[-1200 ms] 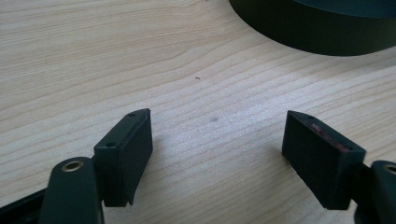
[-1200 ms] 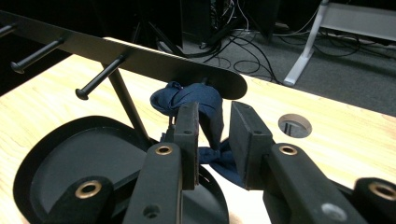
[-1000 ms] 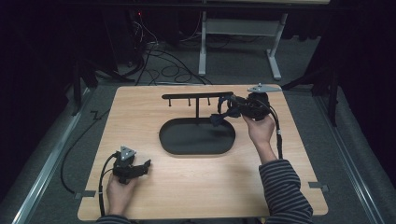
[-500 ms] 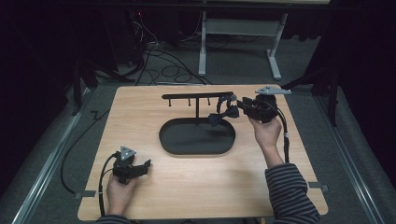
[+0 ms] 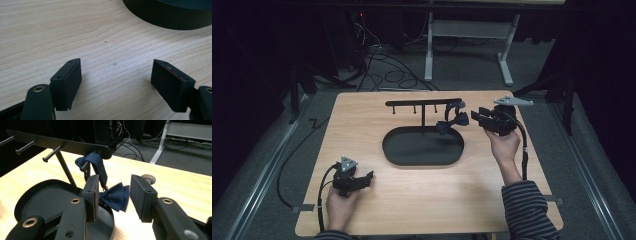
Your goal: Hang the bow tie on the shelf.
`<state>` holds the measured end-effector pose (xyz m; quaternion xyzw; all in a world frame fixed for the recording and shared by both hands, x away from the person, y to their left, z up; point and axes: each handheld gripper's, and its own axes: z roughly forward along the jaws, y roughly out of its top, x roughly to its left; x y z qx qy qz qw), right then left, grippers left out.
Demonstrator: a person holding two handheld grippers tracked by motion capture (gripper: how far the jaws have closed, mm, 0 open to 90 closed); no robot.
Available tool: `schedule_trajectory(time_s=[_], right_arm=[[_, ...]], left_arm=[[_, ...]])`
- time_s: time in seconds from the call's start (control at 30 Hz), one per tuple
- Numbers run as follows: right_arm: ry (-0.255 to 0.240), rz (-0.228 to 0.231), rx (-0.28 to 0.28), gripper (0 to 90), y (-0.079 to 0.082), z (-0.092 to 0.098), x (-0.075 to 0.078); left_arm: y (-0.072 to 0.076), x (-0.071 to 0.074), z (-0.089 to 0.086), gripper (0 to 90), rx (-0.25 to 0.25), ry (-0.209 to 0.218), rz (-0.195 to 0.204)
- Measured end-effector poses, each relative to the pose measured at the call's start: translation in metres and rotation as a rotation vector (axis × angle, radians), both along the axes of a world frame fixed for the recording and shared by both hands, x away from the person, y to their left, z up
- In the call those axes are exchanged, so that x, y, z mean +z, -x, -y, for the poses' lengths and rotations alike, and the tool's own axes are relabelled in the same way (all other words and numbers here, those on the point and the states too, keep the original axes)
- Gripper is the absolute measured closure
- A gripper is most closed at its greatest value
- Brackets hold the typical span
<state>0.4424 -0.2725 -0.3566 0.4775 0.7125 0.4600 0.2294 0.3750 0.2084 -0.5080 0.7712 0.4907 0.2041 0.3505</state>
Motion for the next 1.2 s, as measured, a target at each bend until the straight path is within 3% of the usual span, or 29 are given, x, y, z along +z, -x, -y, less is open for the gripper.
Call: schedule_trajectory(time_s=[0.63, 1.2], right_arm=[[-0.046, 0.002, -0.010, 57.0, 0.021, 0.022, -0.003], [-0.037, 0.009, -0.009, 55.6, 0.044, 0.030, 0.000]], left_arm=[[0.000, 0.000, 0.001, 25.1, 0.001, -0.002, 0.000], [0.000, 0.000, 0.000, 24.9, 0.001, 0.002, 0.000]])
